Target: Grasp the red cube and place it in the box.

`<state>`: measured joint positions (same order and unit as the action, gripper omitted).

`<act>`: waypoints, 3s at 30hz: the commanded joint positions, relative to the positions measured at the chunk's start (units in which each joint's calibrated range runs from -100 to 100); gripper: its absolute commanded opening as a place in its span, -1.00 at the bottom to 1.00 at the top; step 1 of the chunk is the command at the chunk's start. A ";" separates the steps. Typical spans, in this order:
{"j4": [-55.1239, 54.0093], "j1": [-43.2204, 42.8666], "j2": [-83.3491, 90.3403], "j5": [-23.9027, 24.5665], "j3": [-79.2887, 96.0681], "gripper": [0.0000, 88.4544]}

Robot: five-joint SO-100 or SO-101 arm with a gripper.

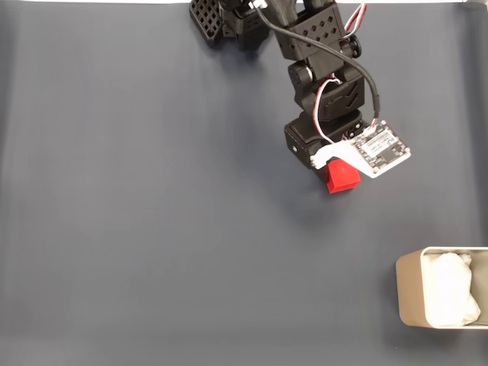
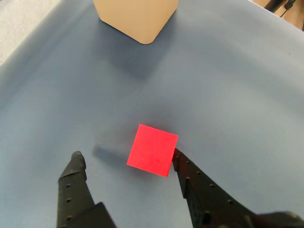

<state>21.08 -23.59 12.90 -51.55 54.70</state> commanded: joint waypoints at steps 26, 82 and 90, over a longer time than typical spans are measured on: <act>-5.75 -3.47 0.88 0.59 -3.61 -0.06; -3.13 -2.55 0.19 -1.81 -0.32 -0.46; -3.30 -2.55 -1.28 -2.34 -0.69 -0.56</act>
<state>17.50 -25.89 11.68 -52.23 54.70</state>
